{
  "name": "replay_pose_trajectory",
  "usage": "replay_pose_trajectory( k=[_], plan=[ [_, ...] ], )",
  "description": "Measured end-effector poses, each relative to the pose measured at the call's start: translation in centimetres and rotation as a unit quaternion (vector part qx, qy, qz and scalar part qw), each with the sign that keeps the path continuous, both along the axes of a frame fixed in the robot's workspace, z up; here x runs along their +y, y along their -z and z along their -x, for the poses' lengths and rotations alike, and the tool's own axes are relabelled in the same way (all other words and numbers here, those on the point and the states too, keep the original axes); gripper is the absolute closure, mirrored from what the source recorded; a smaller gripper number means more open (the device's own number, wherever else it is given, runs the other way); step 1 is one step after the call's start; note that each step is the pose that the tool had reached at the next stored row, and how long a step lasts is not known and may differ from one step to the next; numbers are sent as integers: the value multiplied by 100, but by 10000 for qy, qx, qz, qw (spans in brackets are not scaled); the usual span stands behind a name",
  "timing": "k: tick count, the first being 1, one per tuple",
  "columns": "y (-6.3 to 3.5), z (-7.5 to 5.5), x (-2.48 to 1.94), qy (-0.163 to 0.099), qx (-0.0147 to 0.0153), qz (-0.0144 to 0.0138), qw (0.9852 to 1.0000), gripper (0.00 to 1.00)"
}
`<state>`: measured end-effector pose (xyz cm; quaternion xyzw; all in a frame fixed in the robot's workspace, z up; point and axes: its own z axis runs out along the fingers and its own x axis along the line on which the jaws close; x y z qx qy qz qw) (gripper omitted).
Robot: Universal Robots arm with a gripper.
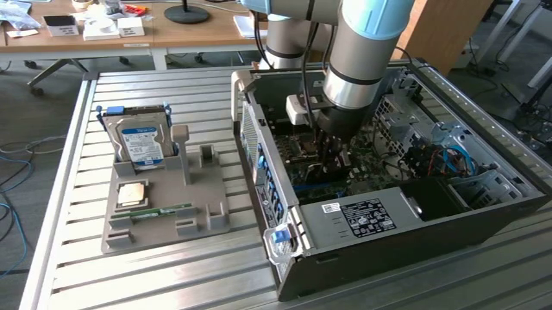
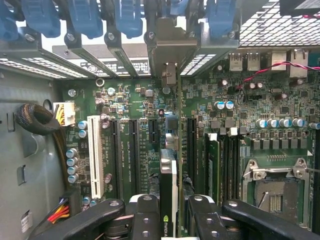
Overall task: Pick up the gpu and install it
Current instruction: 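Insert the gpu into the slot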
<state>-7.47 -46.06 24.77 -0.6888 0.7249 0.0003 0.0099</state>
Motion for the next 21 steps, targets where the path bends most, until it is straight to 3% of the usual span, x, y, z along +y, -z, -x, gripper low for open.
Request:
replay_pose_trajectory(
  k=[21],
  plan=[
    [7,2,0,0,0,-7,10000,73]
  ],
)
